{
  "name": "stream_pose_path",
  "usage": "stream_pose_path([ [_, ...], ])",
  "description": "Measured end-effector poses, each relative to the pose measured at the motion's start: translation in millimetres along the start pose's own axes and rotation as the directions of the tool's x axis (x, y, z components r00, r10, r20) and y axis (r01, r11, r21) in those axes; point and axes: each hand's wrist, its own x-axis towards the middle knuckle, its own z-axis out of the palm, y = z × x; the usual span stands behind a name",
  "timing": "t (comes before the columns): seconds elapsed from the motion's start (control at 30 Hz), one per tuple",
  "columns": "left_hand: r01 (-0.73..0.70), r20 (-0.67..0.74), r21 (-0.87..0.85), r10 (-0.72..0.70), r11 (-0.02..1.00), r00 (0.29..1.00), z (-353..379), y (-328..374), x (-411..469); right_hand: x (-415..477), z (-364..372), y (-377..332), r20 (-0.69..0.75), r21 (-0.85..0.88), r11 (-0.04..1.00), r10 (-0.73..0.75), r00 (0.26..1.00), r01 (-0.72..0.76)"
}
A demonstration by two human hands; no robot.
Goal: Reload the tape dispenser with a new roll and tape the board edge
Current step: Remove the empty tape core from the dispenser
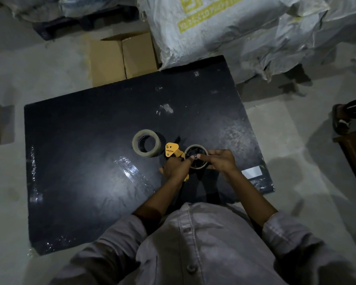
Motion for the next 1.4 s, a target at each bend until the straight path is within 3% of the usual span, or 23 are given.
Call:
stream_pose_path([
  [0.5, 0.008, -0.152, -0.004, -0.008, 1.000, 0.988, -4.6, 3.3, -19.7, 2.6, 11.5, 1.9, -0.062, -0.026, 1.000, -0.002, 0.998, 0.000],
  [0.8, 0.065, -0.145, -0.034, -0.069, 0.997, 0.987, -8.7, 5.0, -25.9, 0.3, 16.6, -0.4, -0.079, -0.054, 0.998, -0.014, 0.997, 0.009],
  [1.13, 0.148, -0.070, -0.213, -0.166, 0.966, 0.984, -18.8, 17.1, -42.9, 3.0, 21.6, -2.8, -0.116, -0.146, 0.989, -0.035, 0.993, 0.018],
  [1.27, 0.130, -0.068, -0.313, -0.158, 0.941, 0.985, -20.0, 24.7, -49.5, -3.0, 25.2, -6.2, -0.132, -0.204, 0.975, -0.115, 0.985, 0.086],
  [1.4, 0.129, -0.021, -0.386, -0.149, 0.913, 0.989, -27.3, 31.8, -47.0, -8.8, 19.9, -22.0, -0.004, -0.027, 0.996, -0.082, 0.997, 0.082],
])
